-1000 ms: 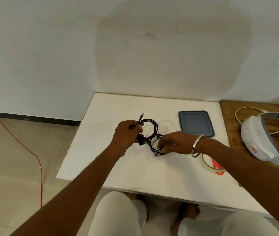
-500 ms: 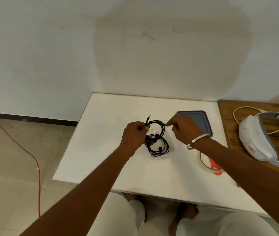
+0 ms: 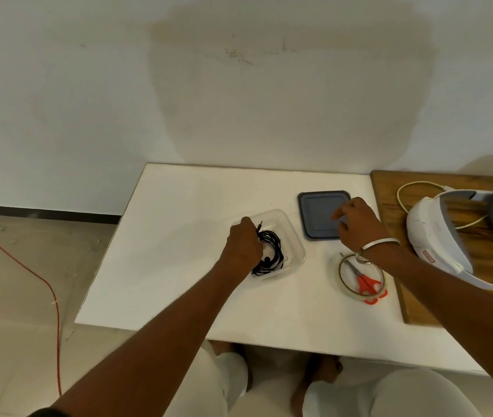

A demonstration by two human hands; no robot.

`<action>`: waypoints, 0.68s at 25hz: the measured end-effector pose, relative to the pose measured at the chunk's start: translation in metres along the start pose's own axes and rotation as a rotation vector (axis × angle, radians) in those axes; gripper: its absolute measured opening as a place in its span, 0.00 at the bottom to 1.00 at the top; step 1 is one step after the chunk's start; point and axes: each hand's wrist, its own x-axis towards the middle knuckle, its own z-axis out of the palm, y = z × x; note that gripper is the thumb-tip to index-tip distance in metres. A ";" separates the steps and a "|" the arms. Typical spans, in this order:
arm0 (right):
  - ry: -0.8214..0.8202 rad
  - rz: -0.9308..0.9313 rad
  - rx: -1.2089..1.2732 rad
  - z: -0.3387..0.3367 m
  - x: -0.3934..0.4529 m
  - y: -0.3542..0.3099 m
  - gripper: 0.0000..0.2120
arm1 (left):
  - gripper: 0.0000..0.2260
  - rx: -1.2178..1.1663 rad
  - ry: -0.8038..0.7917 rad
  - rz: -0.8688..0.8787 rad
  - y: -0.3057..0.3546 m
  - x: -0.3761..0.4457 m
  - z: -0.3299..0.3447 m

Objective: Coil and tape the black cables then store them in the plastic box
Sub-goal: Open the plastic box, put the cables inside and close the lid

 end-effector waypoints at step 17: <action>-0.143 0.063 -0.308 0.054 -0.007 -0.023 0.38 | 0.23 0.047 0.353 0.111 -0.021 -0.023 -0.009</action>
